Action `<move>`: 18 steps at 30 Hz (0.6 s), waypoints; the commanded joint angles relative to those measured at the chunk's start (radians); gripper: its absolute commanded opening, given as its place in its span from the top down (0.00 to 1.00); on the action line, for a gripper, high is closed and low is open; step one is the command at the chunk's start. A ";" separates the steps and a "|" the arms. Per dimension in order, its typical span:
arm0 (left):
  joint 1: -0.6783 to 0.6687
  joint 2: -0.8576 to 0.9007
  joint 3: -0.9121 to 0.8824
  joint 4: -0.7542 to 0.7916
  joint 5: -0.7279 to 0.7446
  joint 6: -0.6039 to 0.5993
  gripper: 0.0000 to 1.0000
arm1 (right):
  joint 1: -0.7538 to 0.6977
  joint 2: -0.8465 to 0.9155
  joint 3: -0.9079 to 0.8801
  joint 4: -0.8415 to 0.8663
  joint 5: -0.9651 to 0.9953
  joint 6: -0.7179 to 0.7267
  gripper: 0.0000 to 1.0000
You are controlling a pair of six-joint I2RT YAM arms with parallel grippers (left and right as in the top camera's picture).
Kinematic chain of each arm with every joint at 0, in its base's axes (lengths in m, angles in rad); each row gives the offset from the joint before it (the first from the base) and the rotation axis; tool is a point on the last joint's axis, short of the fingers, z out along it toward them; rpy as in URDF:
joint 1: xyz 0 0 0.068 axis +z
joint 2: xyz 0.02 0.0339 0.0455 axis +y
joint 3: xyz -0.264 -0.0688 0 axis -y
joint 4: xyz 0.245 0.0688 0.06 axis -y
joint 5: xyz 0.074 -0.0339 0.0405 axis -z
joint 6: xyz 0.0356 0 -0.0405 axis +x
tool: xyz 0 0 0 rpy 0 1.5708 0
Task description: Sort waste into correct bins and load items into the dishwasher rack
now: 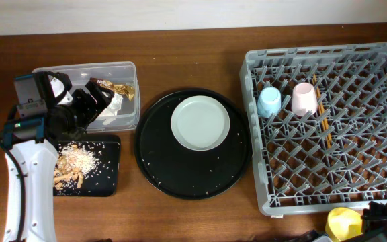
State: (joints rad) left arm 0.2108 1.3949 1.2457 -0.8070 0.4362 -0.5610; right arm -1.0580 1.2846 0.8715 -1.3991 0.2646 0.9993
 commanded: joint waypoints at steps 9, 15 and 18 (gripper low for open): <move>0.002 -0.010 0.000 0.001 0.000 0.002 0.01 | -0.003 -0.002 -0.080 0.029 -0.059 0.031 0.51; 0.002 -0.010 0.000 0.001 0.000 0.002 0.01 | -0.003 -0.002 -0.138 0.104 -0.048 0.031 0.69; 0.002 -0.010 0.001 0.001 0.000 0.002 0.01 | -0.003 -0.002 -0.151 0.118 -0.048 0.031 0.94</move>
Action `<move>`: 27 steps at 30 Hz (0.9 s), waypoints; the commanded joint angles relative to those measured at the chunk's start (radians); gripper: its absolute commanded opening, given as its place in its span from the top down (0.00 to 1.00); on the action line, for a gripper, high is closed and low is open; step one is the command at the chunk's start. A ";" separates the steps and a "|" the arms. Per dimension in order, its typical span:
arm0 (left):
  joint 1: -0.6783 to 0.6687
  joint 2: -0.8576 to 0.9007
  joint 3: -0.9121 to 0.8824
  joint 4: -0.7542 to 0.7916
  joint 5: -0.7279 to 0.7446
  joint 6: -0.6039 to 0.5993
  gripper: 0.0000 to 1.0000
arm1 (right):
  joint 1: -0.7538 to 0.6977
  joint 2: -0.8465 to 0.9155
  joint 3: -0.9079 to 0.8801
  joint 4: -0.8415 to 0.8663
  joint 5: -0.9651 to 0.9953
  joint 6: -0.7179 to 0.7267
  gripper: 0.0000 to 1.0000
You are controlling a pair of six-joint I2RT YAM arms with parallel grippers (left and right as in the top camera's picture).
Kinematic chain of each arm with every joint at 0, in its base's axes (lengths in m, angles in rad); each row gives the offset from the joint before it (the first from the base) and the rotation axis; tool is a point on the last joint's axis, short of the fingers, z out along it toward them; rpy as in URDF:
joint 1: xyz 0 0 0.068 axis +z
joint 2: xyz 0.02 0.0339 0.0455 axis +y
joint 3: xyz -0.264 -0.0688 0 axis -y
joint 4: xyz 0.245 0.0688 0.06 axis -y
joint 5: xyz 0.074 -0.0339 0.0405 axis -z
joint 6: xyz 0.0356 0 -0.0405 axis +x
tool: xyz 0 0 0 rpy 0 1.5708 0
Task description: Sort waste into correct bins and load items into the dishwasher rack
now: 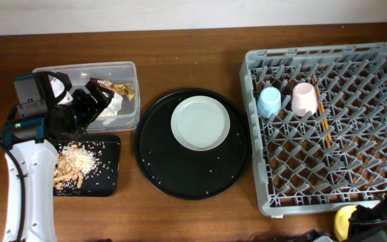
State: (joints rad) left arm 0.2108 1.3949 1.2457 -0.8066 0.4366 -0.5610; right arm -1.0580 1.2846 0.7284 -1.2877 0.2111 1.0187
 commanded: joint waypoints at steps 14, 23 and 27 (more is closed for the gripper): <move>0.002 -0.010 0.000 0.001 0.000 0.002 0.01 | -0.003 -0.002 0.016 0.021 0.023 0.007 0.79; 0.002 -0.010 0.000 0.001 0.000 0.002 0.01 | -0.003 -0.002 0.016 0.058 0.083 0.007 0.65; 0.002 -0.010 0.000 0.001 0.000 0.002 0.01 | -0.003 -0.002 0.014 0.074 0.101 0.008 0.65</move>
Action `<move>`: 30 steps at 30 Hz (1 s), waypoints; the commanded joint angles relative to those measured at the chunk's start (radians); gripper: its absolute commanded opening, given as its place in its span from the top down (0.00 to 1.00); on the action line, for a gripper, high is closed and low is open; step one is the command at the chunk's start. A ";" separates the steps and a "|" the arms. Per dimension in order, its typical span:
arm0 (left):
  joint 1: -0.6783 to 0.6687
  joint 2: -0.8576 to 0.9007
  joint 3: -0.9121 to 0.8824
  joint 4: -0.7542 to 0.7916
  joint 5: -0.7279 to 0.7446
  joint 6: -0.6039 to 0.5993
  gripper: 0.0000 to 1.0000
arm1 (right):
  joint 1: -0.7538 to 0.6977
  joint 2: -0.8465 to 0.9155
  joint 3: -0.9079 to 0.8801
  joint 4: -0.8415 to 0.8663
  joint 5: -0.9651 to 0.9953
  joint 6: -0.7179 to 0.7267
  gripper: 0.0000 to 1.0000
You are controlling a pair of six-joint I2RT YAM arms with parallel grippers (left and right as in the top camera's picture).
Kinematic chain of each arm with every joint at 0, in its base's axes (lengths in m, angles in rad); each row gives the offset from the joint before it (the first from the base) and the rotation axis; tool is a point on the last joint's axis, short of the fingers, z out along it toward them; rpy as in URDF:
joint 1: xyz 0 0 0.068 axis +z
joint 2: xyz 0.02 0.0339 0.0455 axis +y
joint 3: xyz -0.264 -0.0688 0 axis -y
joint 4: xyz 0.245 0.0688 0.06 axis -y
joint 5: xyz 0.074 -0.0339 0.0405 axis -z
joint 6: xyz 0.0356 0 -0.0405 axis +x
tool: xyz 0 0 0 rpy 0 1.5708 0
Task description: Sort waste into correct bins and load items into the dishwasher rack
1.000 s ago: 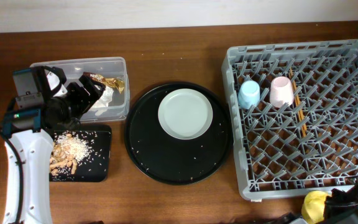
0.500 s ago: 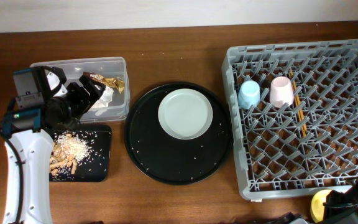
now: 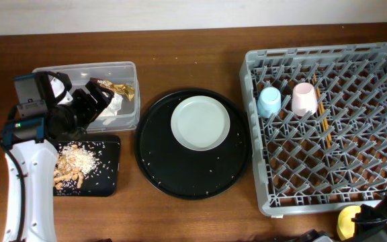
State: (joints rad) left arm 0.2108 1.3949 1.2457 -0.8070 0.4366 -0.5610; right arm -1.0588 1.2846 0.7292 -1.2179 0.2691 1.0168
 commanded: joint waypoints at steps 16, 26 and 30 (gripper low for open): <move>0.002 -0.010 0.000 0.001 0.000 0.002 0.01 | -0.002 -0.002 -0.051 0.067 0.049 0.010 0.51; 0.002 -0.010 0.000 0.002 0.000 0.002 0.00 | -0.002 -0.002 -0.051 0.067 0.031 0.009 0.96; 0.002 -0.010 0.000 0.001 0.000 0.002 0.01 | -0.002 -0.002 -0.026 0.031 0.027 0.009 0.96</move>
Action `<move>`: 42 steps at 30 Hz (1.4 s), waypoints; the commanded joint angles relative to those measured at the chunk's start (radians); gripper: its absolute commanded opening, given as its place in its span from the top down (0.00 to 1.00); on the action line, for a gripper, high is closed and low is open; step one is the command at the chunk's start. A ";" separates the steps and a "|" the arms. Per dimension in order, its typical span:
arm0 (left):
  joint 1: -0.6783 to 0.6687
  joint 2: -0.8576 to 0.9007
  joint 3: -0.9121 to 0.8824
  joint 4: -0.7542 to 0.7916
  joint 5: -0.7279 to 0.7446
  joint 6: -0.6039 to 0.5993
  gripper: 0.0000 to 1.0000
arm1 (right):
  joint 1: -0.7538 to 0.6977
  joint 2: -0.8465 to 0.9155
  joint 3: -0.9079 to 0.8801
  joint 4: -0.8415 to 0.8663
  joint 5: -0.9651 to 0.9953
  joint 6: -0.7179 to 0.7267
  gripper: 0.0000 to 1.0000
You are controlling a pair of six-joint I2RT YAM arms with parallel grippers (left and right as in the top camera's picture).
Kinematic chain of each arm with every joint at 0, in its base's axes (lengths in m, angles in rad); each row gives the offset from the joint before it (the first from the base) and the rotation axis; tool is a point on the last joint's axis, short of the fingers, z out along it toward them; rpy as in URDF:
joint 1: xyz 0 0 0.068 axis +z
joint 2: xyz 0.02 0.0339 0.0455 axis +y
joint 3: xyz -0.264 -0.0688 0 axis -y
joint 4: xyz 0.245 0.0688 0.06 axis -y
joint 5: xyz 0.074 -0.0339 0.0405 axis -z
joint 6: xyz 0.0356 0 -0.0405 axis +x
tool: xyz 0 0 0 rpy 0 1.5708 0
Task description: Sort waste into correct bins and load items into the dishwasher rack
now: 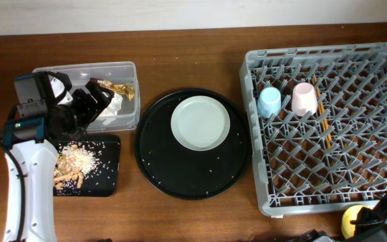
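Observation:
The grey dishwasher rack [328, 181] fills the right side and holds a blue cup [269, 101], a pink cup [304, 98] and a pair of chopsticks [322, 114]. A pale green plate [200, 123] lies on the round black tray [180, 175]. A yellow cup [352, 217] shows at the bottom right, just outside the rack's front edge, with my right gripper [367, 218] shut on it and mostly cut off by the frame. My left gripper [97, 101] hangs open over the clear bin [86, 70], which holds wrappers.
A black bin [103, 168] with rice and food scraps sits in front of the clear bin, under my left arm. Loose rice grains dot the black tray. Brown table shows between tray and rack.
The yellow cup and my right gripper have shifted slightly right and up at the bottom right corner. My left arm, the plate and the rack's contents are unchanged.
The yellow cup was well in view below the rack's front right corner, in my right gripper. Then it sat lower, mostly cut off by the frame. It has since stayed near that corner, edging right. My left gripper stayed over the clear bin throughout.

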State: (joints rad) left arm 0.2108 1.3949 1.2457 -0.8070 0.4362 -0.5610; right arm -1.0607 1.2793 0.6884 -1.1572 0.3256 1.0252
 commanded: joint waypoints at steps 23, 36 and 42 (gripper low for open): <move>0.002 -0.010 0.000 0.001 0.000 0.002 0.01 | 0.241 0.038 0.834 0.022 -0.243 -0.547 0.96; 0.002 -0.010 0.000 0.001 0.000 0.002 0.01 | 0.680 0.554 0.915 -0.005 0.626 -0.831 0.96; 0.002 -0.010 0.000 0.002 0.000 0.002 0.01 | 0.742 0.614 0.931 0.013 0.734 -0.989 0.96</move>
State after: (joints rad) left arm 0.2108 1.3949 1.2457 -0.8074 0.4366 -0.5610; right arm -0.3683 1.8812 1.5860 -1.1488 0.9806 0.1444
